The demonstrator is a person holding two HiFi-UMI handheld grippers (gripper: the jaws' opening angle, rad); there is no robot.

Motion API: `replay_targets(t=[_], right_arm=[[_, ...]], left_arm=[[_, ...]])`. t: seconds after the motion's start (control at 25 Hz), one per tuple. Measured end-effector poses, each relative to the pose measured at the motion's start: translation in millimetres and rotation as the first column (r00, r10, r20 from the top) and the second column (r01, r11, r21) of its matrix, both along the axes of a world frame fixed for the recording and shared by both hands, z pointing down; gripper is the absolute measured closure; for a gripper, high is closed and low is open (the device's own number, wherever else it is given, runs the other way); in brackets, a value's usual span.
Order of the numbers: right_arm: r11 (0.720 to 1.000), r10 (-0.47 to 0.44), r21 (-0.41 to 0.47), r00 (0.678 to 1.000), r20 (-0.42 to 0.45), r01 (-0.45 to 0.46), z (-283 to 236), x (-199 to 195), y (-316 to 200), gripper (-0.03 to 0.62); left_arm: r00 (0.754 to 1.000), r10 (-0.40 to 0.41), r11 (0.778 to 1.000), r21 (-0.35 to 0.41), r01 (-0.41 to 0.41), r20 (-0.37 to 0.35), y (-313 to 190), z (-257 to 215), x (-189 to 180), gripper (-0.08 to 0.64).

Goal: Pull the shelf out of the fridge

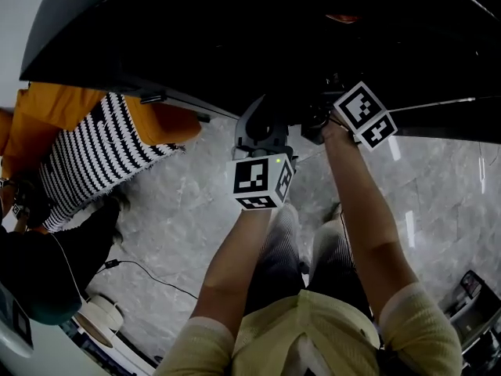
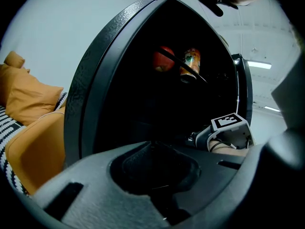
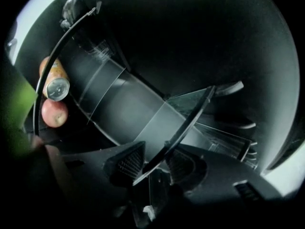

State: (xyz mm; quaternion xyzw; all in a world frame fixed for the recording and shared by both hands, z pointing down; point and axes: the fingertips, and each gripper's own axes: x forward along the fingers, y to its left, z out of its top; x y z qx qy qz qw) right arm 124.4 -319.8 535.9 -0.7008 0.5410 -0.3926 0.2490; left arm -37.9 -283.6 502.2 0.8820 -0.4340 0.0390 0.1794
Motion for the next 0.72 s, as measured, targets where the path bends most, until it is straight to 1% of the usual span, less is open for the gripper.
replay_targets(t=[0.24, 0.44, 0.72], right_arm=[[1.000, -0.005, 0.031, 1.000, 0.022, 0.004, -1, 0, 7, 0.466], [0.999, -0.031, 0.030, 0.999, 0.038, 0.030, -1, -4, 13, 0.471], [0.998, -0.051, 0.031, 0.997, 0.054, 0.049, -1, -10, 31, 0.474]], left_arm=[[1.000, -0.006, 1.000, -0.024, 0.005, -0.024, 10, -1, 2, 0.526], [0.999, -0.013, 0.999, -0.043, 0.011, -0.040, 11, 2, 2, 0.526], [0.997, -0.027, 0.995, -0.096, 0.020, -0.076, 19, 7, 5, 0.525]])
